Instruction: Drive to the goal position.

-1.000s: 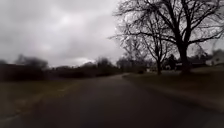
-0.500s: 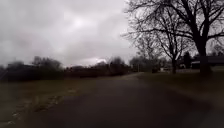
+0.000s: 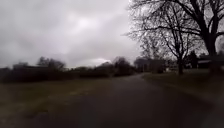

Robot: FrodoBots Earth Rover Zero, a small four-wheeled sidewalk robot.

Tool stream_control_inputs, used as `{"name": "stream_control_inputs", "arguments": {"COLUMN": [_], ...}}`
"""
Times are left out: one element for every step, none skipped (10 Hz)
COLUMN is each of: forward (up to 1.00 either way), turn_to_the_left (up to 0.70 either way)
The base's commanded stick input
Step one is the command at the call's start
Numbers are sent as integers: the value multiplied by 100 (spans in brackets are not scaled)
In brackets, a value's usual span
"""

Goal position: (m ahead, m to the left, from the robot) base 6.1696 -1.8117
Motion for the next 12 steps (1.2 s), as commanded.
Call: {"name": "stream_control_inputs", "arguments": {"forward": [100, 100, 100, 100, 100, 100, 100, 100, 100, 100, 100, 100], "turn_to_the_left": [0, 0, 0, 0, 0, 0, 0, 0, 0, 0, 0, 0]}}
